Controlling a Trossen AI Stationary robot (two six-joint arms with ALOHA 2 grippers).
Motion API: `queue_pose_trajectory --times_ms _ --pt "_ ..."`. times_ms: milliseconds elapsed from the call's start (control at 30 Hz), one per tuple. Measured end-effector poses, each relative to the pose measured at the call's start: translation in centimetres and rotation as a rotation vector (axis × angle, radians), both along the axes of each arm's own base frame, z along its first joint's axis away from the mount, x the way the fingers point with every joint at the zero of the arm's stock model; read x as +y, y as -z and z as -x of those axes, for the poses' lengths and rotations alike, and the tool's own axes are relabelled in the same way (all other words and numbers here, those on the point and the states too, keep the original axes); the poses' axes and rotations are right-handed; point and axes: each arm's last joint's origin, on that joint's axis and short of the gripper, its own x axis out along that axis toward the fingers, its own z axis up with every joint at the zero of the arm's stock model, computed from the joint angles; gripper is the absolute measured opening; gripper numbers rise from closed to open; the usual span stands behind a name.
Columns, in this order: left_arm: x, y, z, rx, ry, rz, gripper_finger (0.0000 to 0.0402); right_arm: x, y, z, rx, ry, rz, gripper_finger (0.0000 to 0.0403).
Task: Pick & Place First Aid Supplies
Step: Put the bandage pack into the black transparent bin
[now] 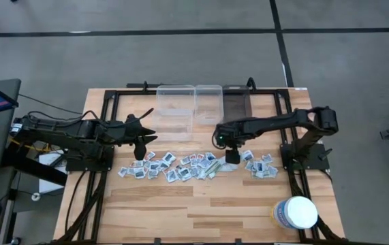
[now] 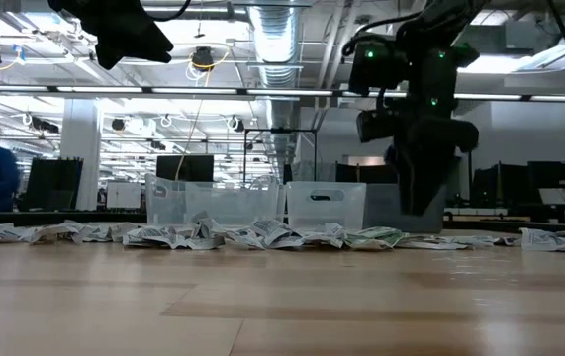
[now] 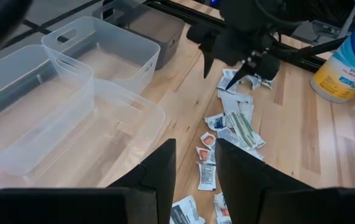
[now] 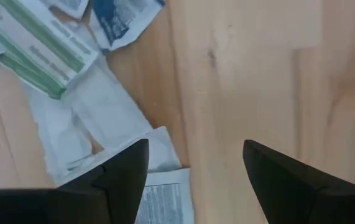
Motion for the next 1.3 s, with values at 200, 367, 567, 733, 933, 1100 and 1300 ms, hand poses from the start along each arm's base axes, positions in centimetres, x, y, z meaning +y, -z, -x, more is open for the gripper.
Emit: queue_pose_trajectory --times_ms 200,367,567,733,933,1100,1300 --pt "0.0 0.0 0.0 0.000 0.000 0.000 0.0112 0.0 0.9 -0.4 0.013 -0.010 0.000 0.0255" --pt "0.0 0.0 0.0 0.000 0.000 0.000 0.0112 0.1 1.3 -0.6 0.019 -0.038 0.004 0.0255" --pt "0.0 0.0 0.0 0.001 0.001 0.000 0.0112 0.8 1.9 -0.6 0.056 -0.138 0.015 0.0255" --pt "0.0 0.0 0.0 0.001 0.001 0.000 0.0112 1.0 1.9 -0.7 0.054 -0.166 0.018 0.0255" --pt "0.0 0.0 0.0 0.000 0.001 0.000 0.0112 1.0 1.9 -0.7 0.053 -0.168 0.009 0.0255" --pt "0.0 0.0 0.0 0.000 0.001 0.000 0.0112 1.3 1.9 -0.6 0.054 -0.171 -0.011 0.0255" --pt "0.0 0.0 0.0 0.001 0.001 0.000 0.0112 1.3 1.9 -0.6 0.053 -0.170 -0.012 0.0255"
